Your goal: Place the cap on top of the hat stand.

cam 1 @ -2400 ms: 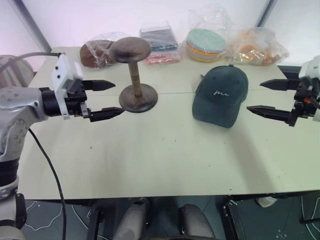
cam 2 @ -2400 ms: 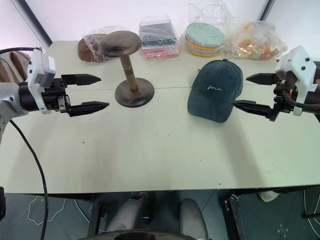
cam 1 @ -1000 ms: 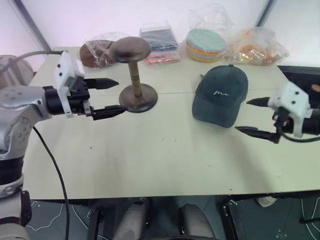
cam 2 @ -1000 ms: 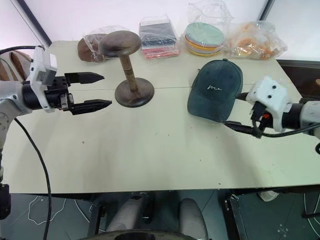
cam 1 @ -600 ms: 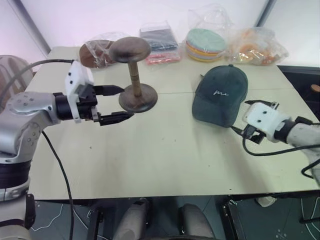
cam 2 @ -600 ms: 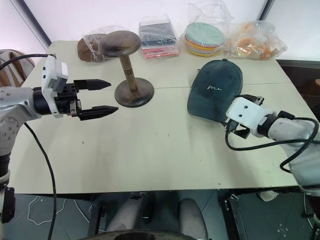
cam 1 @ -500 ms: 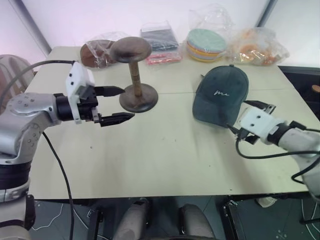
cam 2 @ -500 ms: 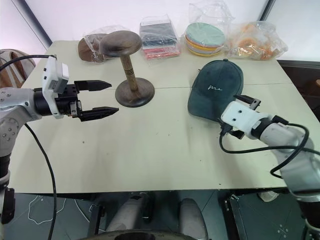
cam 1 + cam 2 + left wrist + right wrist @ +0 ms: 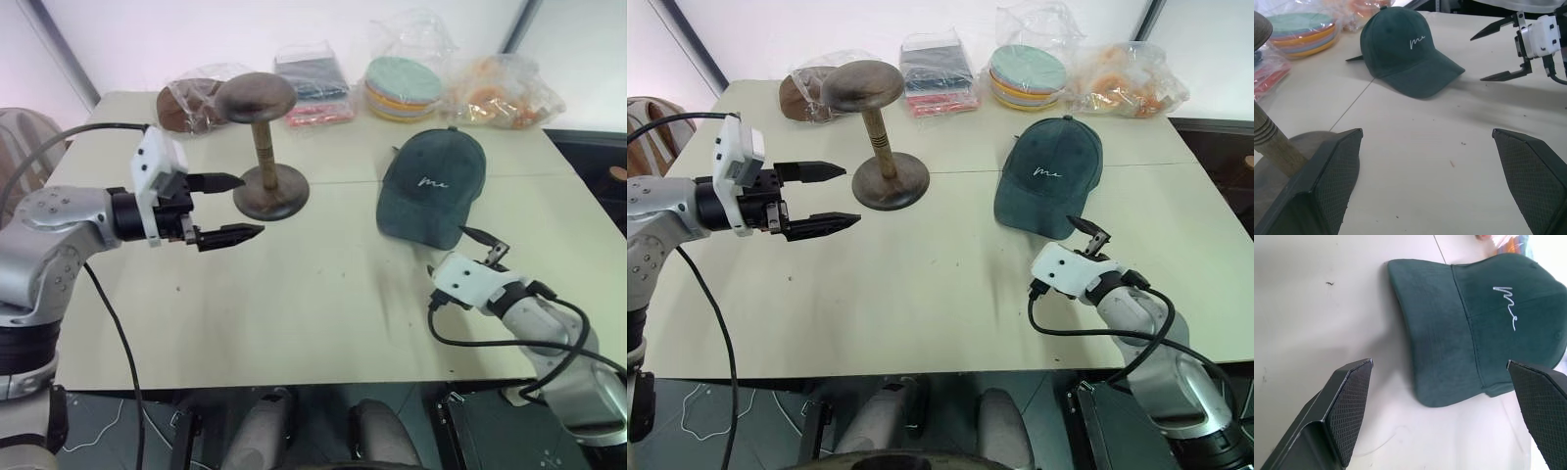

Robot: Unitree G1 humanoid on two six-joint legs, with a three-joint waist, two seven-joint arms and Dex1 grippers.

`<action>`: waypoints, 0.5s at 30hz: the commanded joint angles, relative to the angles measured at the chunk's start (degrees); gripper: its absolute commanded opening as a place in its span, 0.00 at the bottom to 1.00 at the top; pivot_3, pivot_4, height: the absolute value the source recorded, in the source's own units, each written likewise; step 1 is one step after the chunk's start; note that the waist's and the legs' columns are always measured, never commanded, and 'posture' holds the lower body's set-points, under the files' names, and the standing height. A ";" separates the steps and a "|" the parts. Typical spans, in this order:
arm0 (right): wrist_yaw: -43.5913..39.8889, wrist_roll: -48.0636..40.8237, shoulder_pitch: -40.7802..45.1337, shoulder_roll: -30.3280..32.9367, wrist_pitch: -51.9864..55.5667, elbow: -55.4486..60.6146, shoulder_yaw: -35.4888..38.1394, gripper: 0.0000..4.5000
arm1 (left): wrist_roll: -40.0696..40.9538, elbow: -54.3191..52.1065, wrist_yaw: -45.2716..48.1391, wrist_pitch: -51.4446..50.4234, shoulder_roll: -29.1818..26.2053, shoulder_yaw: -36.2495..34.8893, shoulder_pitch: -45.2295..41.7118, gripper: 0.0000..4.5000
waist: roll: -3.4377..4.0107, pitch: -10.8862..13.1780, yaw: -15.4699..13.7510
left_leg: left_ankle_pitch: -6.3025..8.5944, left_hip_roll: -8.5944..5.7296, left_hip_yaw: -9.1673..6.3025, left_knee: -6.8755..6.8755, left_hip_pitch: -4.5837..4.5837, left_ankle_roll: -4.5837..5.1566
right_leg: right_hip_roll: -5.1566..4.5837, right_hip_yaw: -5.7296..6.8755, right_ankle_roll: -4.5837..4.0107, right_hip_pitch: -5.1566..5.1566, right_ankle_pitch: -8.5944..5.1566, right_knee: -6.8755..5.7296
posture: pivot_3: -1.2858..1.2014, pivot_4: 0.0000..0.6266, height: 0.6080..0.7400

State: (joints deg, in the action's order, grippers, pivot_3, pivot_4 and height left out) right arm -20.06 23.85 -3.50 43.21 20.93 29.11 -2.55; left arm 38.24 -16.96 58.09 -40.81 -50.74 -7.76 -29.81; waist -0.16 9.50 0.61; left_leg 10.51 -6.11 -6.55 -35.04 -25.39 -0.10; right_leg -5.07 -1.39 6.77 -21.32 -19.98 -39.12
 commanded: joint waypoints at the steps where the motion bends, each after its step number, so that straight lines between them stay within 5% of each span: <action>1: 4.50 4.80 1.67 -1.61 -2.95 -4.49 -1.42 1.00 | 1.07 -1.74 -0.43 -0.16 -1.36 -2.57 -1.53 0.99 | -0.01 0.00 -0.03 | 0.00 0.00 0.00 0.00 0.02 -0.01 | 0.00 0.00 0.00 -0.01 0.00 0.00 | 0.52 0.24 1.00; 15: 9.32 9.75 6.95 -6.85 -7.05 -18.65 -3.93 1.00 | 2.78 -5.14 -2.39 -2.32 -3.67 -5.61 0.79 0.99 | -0.04 -0.03 0.09 | -0.14 0.01 0.00 0.01 0.09 -0.24 | 0.04 -0.01 0.00 0.00 0.00 -0.03 | 0.52 0.24 1.00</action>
State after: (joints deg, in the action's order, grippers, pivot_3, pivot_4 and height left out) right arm -11.27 32.88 3.09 36.94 14.30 12.01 -6.00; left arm 40.12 -20.39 56.14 -43.13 -53.32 -11.04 -28.97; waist -0.20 9.47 0.70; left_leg 10.37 -6.10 -6.55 -35.04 -25.29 -0.33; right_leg -5.03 -1.40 6.77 -21.32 -19.98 -39.14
